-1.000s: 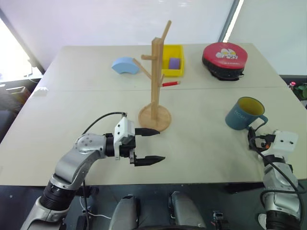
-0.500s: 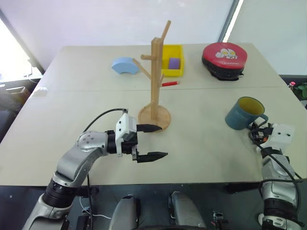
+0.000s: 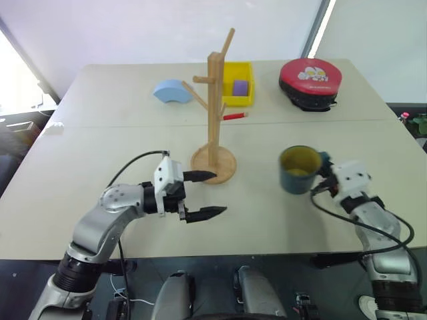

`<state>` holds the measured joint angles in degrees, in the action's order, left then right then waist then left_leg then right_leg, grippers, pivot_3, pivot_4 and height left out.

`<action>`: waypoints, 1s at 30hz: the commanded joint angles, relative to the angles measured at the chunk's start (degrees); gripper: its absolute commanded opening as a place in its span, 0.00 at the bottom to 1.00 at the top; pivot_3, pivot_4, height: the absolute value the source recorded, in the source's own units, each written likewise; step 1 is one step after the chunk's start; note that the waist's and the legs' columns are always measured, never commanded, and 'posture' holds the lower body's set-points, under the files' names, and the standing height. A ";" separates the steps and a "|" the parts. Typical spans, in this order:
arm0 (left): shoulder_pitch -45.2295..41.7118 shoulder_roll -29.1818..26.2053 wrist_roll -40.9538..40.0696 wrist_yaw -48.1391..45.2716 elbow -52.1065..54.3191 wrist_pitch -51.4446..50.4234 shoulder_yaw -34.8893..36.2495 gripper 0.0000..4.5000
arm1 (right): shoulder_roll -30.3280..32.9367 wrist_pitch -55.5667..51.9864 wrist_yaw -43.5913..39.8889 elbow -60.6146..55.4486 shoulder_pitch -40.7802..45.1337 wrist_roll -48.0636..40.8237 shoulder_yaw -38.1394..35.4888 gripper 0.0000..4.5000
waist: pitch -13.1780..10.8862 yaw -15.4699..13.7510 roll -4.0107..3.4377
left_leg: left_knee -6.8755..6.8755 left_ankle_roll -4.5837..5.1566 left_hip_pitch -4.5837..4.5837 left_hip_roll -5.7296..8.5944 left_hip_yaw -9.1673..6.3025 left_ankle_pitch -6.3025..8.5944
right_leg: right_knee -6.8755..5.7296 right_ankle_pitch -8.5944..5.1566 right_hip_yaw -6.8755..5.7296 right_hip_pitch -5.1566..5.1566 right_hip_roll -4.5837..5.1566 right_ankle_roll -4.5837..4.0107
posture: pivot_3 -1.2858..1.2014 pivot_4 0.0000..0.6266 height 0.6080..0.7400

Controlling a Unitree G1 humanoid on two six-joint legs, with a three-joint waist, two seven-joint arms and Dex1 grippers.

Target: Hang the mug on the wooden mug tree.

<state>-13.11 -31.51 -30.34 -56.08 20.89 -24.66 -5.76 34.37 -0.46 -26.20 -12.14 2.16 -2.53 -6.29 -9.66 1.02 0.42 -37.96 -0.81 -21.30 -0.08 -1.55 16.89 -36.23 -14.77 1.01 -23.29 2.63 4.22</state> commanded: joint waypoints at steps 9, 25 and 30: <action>-0.54 -2.30 -4.29 -0.25 -2.40 0.13 9.46 1.00 | 4.70 -10.82 -11.83 -10.25 21.43 -0.98 7.69 0.01 | -0.17 -0.39 0.30 | -0.10 0.00 -0.08 0.05 -0.03 0.00 | 0.04 -0.01 -0.06 0.03 0.15 -0.02 | 0.52 0.24 0.96; -0.18 -5.42 -8.56 -0.27 -0.55 -2.53 13.72 1.00 | 2.23 -9.94 -16.59 -0.49 34.09 -1.14 11.06 0.01 | -0.18 -0.31 0.31 | -0.01 0.00 -0.13 0.05 -0.01 0.01 | 0.06 0.06 -0.09 -0.06 0.33 0.07 | 0.52 0.24 0.96; -0.25 -5.64 -10.00 0.41 0.38 -3.14 14.33 1.00 | 2.54 -9.57 -18.56 2.20 36.29 -0.92 12.41 0.01 | -0.18 -0.31 0.31 | 0.00 0.00 -0.14 0.05 0.00 0.01 | 0.06 0.06 -0.09 -0.06 0.36 0.08 | 0.52 0.24 0.96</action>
<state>-13.08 -36.53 -38.62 -55.97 18.85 -27.65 6.46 36.95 -10.93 -44.10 -9.68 36.36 -3.38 6.58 -9.84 0.71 0.73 -37.96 -0.81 -21.43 -0.03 -1.55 16.90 -36.17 -14.70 0.92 -23.35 3.00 4.30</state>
